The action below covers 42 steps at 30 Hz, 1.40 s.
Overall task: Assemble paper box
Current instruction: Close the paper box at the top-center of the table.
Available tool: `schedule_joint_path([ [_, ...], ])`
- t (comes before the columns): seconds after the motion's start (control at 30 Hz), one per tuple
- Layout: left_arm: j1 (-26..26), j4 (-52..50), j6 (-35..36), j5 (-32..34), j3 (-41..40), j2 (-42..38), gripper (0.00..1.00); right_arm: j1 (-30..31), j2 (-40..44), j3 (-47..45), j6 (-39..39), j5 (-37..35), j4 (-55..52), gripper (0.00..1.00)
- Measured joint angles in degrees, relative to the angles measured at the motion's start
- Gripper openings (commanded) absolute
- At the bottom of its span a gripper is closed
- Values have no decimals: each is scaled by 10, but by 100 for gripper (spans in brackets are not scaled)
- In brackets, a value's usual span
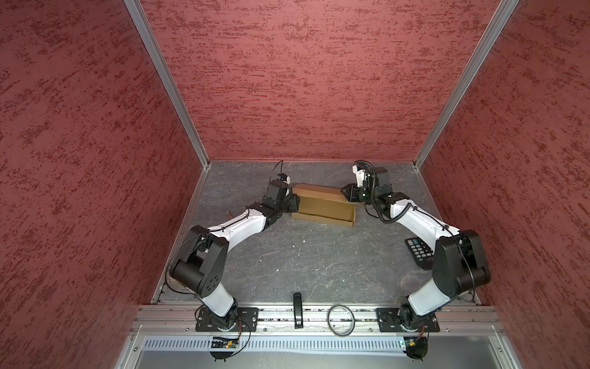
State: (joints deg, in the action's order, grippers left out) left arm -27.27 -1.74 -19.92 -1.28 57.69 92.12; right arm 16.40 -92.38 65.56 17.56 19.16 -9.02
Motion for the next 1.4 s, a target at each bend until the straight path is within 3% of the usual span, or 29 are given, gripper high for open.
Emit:
schedule_joint_path([
  [0.47,-5,-7,-5,15,-63,-68,57,0,-8,0,5,2,9,28],
  [0.93,-11,-62,-40,28,-127,-212,67,7,-10,-42,7,2,20,28],
  [1.17,4,-86,-41,22,-114,-214,70,10,-16,-66,7,0,23,28],
  [1.4,33,-87,-37,-15,-68,-156,72,11,-42,-67,6,-10,24,28],
])
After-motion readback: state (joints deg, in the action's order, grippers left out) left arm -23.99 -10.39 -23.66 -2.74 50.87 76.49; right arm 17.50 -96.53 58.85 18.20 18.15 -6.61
